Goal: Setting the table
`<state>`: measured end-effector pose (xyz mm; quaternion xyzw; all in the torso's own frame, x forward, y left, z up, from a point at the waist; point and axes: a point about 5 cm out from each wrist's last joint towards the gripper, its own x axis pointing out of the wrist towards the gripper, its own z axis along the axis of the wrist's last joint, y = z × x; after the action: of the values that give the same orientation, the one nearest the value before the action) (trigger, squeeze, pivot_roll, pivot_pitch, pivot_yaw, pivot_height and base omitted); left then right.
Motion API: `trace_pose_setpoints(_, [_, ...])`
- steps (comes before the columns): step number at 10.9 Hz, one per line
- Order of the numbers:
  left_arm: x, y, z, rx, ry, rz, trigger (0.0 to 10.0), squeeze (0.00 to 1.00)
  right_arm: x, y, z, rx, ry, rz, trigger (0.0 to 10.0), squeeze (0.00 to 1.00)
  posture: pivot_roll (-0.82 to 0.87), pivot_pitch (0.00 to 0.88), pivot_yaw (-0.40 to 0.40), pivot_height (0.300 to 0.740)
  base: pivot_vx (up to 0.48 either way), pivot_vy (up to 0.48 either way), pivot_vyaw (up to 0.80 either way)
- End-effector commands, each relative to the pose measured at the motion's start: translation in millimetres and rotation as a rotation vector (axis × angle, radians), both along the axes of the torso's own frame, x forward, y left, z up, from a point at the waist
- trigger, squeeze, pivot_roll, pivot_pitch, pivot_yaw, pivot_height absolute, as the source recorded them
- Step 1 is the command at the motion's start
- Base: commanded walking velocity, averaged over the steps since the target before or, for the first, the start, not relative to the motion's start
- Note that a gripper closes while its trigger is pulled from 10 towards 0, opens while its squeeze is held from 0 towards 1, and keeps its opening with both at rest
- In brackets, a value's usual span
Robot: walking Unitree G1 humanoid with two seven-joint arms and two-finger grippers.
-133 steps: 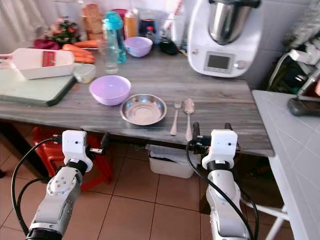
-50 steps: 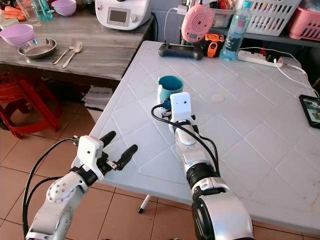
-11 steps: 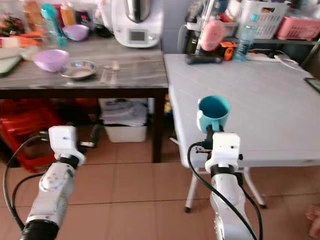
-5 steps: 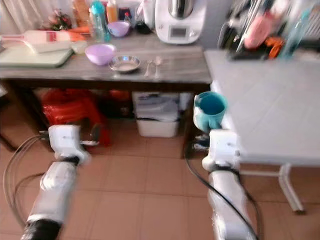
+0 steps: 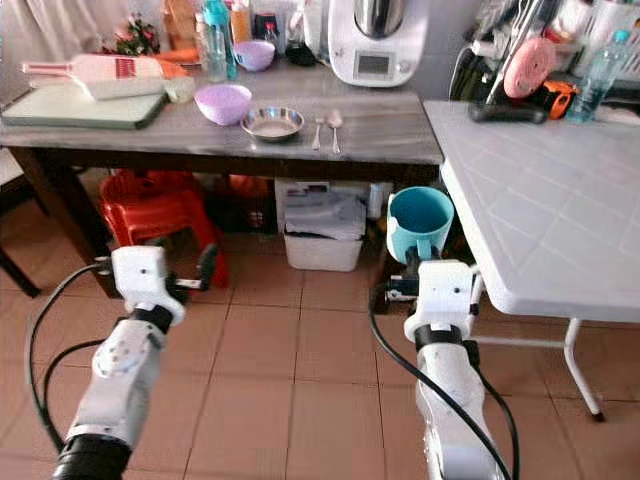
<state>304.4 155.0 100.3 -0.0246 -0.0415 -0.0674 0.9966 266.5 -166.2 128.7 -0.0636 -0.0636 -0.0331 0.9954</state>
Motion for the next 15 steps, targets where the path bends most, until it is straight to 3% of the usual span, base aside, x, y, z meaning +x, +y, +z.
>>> trace_pose_setpoints(1, [-0.3,1.7,2.8,-0.002,-0.005,-0.01,10.0,0.0,3.9,-0.1,6.1,-0.007,-0.028,0.008,10.0,0.0,0.01,0.02,-0.021,0.74,0.251,0.0,0.0])
trace_pose_setpoints(6, [-0.9,-2.1,1.4,-0.014,0.004,-0.03,10.0,0.0,6.8,0.3,6.7,-0.015,-0.031,0.026,10.0,0.0,0.01,0.017,-0.024,0.74,0.308,0.0,0.0])
trace_pose_setpoints(12, [-1.3,-4.8,2.3,-0.026,0.005,-0.047,10.0,0.0,8.9,0.5,6.8,-0.019,-0.039,0.029,10.0,0.0,0.01,0.013,-0.024,0.74,0.324,0.0,0.45])
trace_pose_setpoints(15, [-1.8,-6.7,2.5,-0.032,0.007,-0.059,10.0,0.0,7.2,0.2,5.3,-0.016,-0.038,0.025,10.0,0.0,0.01,0.027,-0.019,0.74,0.325,0.0,0.0])
